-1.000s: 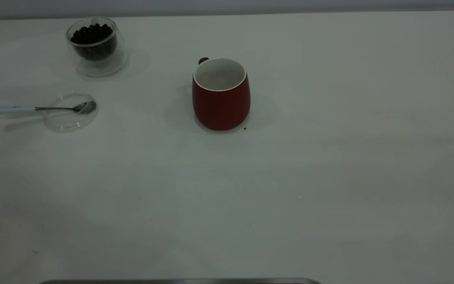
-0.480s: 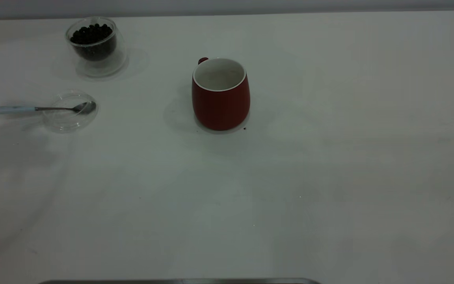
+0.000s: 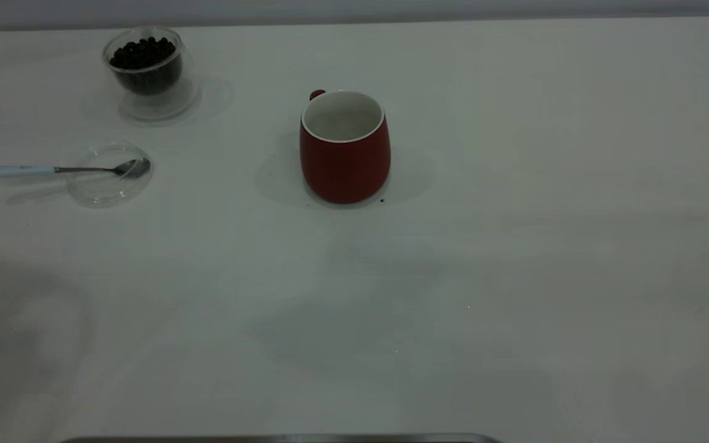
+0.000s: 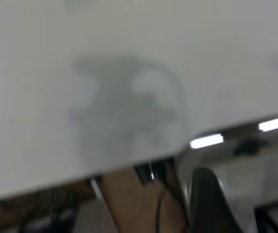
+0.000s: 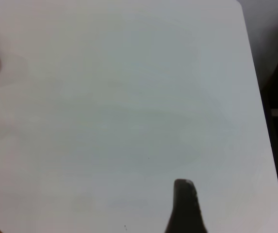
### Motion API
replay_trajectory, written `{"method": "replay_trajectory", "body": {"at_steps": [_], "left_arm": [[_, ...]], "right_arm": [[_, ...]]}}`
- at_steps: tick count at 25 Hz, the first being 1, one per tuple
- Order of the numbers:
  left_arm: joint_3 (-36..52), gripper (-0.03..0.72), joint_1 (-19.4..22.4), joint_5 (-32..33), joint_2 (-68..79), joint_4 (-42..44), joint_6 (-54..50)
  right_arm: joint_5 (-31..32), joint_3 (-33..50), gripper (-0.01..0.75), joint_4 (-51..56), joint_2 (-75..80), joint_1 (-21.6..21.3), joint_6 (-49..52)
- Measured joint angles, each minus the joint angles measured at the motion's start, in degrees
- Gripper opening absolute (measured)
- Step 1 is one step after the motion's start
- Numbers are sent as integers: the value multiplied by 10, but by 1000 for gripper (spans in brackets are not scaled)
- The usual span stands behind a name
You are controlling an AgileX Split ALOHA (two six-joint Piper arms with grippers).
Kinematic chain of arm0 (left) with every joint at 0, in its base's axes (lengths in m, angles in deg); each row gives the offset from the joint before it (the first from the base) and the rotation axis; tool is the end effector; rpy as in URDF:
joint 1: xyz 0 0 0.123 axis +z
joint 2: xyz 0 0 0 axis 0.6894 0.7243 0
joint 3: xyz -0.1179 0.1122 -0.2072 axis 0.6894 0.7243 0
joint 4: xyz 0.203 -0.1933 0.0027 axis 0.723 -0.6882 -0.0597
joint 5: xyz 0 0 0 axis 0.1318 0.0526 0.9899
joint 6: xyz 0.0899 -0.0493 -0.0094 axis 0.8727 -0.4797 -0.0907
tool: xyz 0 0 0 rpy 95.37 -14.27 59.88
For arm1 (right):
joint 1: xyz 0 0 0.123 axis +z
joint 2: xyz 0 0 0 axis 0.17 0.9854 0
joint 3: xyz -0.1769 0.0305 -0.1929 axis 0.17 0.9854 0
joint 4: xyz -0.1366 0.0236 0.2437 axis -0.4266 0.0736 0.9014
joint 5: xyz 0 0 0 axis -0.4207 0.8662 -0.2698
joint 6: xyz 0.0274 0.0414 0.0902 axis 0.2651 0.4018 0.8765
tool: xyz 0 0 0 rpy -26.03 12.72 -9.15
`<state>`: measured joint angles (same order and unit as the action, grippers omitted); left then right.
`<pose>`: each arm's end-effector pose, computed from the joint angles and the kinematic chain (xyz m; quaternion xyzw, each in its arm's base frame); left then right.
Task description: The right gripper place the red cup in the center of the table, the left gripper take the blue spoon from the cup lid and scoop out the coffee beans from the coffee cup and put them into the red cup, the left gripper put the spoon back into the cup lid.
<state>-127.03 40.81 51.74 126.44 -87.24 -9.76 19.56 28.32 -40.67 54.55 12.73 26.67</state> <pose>0.2457 -0.0197 0.2865 0.1076 0.9773 -0.0268 0.1807 0.0509 -0.0008 0.2708 -0.0366 0.8729 -0.0145 0.4862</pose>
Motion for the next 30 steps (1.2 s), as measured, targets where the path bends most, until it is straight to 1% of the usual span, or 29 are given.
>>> {"method": "replay_trajectory", "body": {"at_steps": [5, 8, 10, 15, 20, 22, 30], "left_arm": [[157, 456, -1, -3, -138, 1, -22], [219, 456, -1, -2, -238, 1, -46], [243, 456, -1, -2, -308, 1, -60], [272, 456, -1, -2, -495, 1, -70], [290, 454, -1, -2, -648, 1, -72], [299, 447, -1, -4, -670, 0, -72], [305, 433, -1, -12, -659, 0, -75]], "right_arm": [[0, 0, 590, 0, 0, 0, 0], [0, 0, 590, 0, 0, 0, 0], [0, 0, 590, 0, 0, 0, 0], [0, 0, 590, 0, 0, 0, 0], [0, 0, 590, 0, 0, 0, 0], [0, 0, 590, 0, 0, 0, 0], [0, 0, 590, 0, 0, 0, 0]]}}
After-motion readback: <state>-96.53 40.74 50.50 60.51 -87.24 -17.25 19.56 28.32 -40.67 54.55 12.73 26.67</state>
